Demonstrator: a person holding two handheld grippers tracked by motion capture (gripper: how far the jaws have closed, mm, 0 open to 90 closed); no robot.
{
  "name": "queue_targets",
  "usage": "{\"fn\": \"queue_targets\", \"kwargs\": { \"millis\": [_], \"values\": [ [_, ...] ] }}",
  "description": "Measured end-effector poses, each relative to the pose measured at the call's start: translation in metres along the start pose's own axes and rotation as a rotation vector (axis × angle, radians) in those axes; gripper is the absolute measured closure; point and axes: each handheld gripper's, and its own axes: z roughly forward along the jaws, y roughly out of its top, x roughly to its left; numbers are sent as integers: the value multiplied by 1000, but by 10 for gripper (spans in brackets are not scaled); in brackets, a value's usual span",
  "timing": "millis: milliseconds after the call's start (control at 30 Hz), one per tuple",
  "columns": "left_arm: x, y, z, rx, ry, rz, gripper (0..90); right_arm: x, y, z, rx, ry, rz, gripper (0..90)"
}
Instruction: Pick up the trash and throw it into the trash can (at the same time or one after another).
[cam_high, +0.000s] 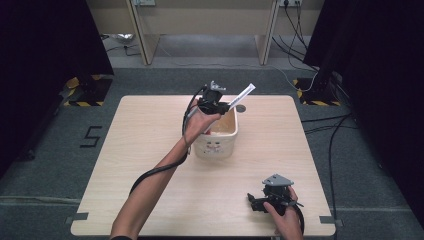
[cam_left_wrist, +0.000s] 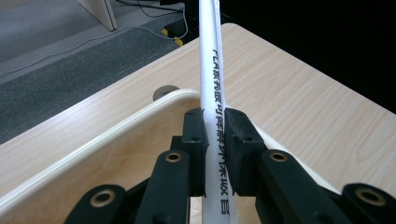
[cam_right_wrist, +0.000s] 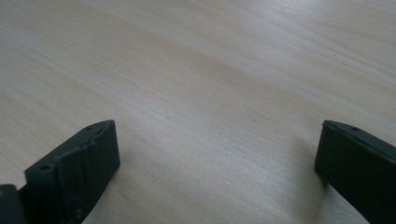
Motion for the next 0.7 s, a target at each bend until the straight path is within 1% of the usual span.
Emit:
{"fn": "queue_targets", "kwargs": {
  "millis": [167, 233, 300, 367, 400, 433, 467, 533, 700],
  "values": [
    [1, 1, 3, 17, 4, -4, 784, 0, 0, 0, -1, 1, -4, 3],
    [0, 1, 4, 27, 8, 2, 783, 0, 0, 0, 0, 1, -2, 3],
    [-1, 1, 5, 33, 19, 23, 782, 0, 0, 0, -1, 1, -2, 3],
    [-2, 1, 5, 43, 20, 27, 782, 0, 0, 0, 0, 1, 1, 3],
    [-2, 1, 6, 52, 19, 22, 782, 0, 0, 0, 0, 2, 1, 3],
    [-2, 1, 6, 55, 24, 30, 779, 0, 0, 0, 0, 2, 1, 3],
    [-2, 1, 6, 61, 21, 22, 778, 0, 0, 0, 0, 2, 1, 3],
    [-2, 1, 6, 69, 28, 28, 771, 0, 0, 0, 0, 2, 1, 3],
    [-3, 0, 5, 75, 20, 33, 747, 0, 0, 0, 0, 2, 1, 3]
  ]
}}
